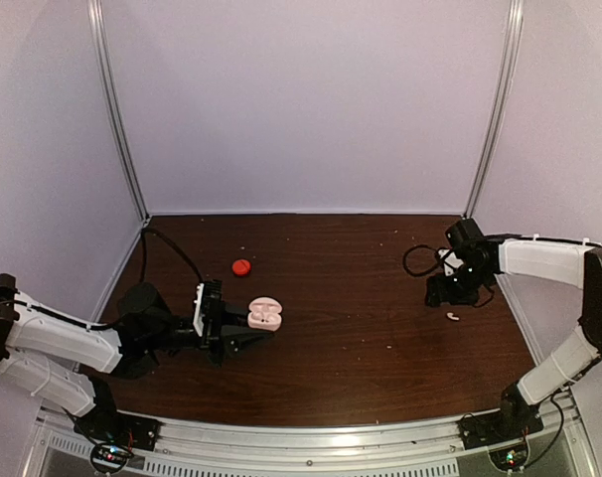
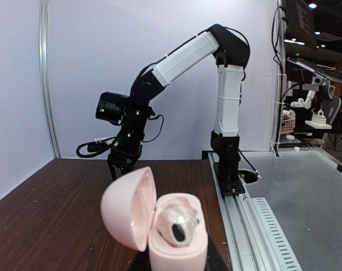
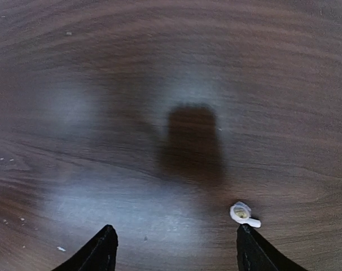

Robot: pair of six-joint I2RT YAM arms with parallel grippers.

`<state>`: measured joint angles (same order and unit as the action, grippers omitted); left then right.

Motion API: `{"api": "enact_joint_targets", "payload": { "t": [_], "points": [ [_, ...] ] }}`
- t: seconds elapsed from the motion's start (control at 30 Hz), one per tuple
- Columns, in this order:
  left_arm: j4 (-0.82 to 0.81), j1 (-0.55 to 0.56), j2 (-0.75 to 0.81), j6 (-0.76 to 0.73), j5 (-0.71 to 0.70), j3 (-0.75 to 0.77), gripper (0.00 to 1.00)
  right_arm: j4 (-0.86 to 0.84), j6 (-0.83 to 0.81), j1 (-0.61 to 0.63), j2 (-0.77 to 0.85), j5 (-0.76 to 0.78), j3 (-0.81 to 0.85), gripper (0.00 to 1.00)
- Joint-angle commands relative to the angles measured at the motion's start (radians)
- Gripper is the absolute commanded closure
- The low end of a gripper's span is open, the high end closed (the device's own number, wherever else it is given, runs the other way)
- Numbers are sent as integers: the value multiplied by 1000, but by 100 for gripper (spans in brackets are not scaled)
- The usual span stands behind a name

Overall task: Insert the wireless bluetooth earbuds into the charging case
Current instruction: Move the right earbud to the center of the board.

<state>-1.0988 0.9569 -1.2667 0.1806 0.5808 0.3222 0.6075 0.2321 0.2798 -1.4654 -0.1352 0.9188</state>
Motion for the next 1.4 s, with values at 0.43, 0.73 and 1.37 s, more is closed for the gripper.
{"api": "enact_joint_targets", "payload": {
  "t": [0.43, 0.73, 1.37],
  "points": [
    [-50, 3, 23, -20, -7, -13, 100, -157, 84, -57, -109, 20, -107, 27],
    [-46, 3, 19, -20, -10, 0, 100, -196, 101, -84, -124, 103, -23, 30],
    [-22, 3, 32, -35, -33, -6, 100, -191, 44, -97, -300, 14, 59, 81]
  ]
}}
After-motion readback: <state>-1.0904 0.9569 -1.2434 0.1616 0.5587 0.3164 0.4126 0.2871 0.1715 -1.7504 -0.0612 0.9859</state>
